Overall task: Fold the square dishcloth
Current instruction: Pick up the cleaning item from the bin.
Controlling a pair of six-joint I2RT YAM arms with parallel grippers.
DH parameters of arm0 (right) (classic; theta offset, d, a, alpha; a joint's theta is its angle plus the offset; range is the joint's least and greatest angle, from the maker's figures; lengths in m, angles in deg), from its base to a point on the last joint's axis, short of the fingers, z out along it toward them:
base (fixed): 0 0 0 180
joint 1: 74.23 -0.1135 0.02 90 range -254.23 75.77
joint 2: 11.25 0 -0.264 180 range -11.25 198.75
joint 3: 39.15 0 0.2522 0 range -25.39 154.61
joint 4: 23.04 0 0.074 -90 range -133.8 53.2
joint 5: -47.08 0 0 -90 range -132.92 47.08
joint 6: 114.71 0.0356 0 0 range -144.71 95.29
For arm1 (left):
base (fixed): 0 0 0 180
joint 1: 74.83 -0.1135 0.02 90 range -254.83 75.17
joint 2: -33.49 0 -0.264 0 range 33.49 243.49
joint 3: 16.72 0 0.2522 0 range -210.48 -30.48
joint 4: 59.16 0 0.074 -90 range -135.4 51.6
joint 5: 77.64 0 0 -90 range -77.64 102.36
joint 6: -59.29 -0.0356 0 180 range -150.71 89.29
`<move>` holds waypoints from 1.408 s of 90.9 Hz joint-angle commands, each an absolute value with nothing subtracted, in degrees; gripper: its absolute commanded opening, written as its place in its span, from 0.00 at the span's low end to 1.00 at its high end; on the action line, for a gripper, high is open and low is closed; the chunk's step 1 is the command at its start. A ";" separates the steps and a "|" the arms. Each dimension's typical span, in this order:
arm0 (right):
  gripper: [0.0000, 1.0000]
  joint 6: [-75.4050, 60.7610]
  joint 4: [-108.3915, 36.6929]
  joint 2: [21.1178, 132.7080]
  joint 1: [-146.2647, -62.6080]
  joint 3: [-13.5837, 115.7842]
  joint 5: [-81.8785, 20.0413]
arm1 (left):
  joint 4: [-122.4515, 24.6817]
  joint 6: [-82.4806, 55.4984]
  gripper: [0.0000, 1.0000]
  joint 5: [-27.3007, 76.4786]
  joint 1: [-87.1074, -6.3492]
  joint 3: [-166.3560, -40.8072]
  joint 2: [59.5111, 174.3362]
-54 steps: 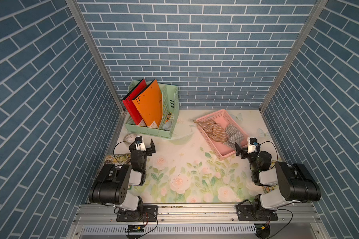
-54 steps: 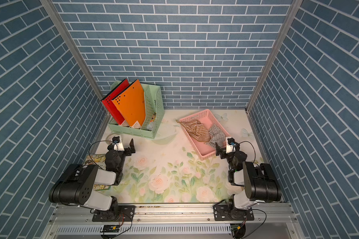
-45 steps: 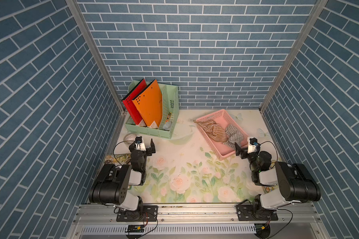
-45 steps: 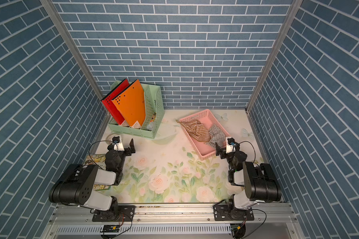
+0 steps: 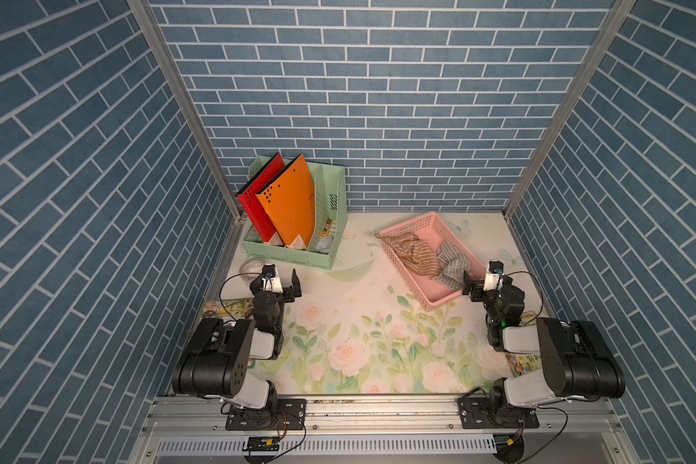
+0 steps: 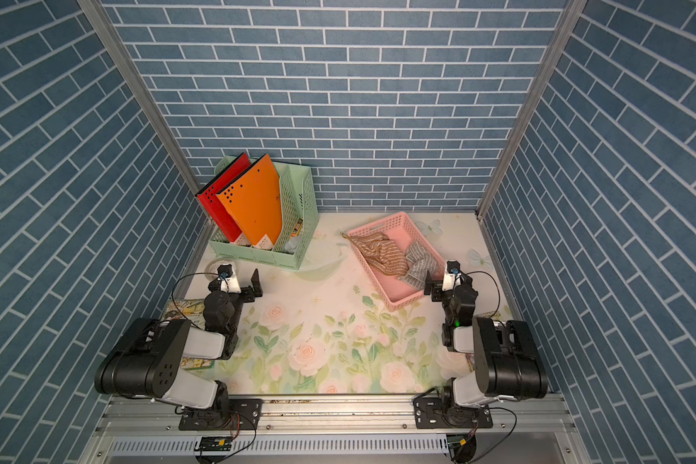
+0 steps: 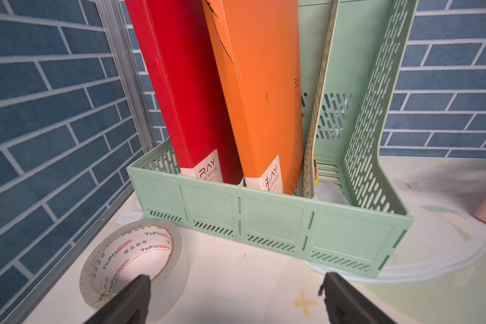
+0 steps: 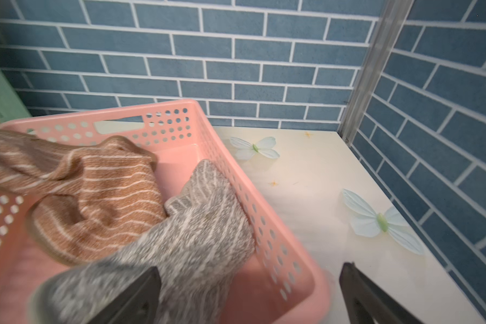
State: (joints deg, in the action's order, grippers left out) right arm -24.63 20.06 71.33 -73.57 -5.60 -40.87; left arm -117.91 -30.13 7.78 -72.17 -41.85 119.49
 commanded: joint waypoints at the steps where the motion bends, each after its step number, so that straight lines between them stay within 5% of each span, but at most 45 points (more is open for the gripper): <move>1: 1.00 -22.48 -1.69 64.17 -73.73 7.03 -49.77 | -109.12 -29.86 1.00 10.27 -73.79 -46.21 115.17; 25: 1.00 -5.43 -20.35 49.58 -73.22 16.43 -53.87 | -56.08 -37.84 1.00 23.52 -76.14 -78.01 109.92; 41: 1.00 -3.63 -26.41 48.32 -74.79 20.70 -40.59 | -32.37 -44.78 1.00 33.17 -76.15 -92.27 111.26; 54: 1.00 -8.49 -38.96 53.16 -87.25 28.82 -50.39 | -26.08 -47.05 1.00 36.58 -76.07 -93.67 109.43; 74: 0.92 -6.43 -55.51 60.16 -95.22 33.61 -59.10 | -18.60 -51.32 1.00 40.20 -74.89 -90.72 109.89; 110: 0.73 -8.31 -64.00 71.84 -98.91 33.48 -59.56 | -17.20 -54.42 1.00 42.85 -72.53 -88.18 110.16; 128: 0.67 -8.19 -63.28 75.85 -99.37 32.83 -63.40 | -14.71 -56.55 1.00 38.71 -64.72 -88.54 110.99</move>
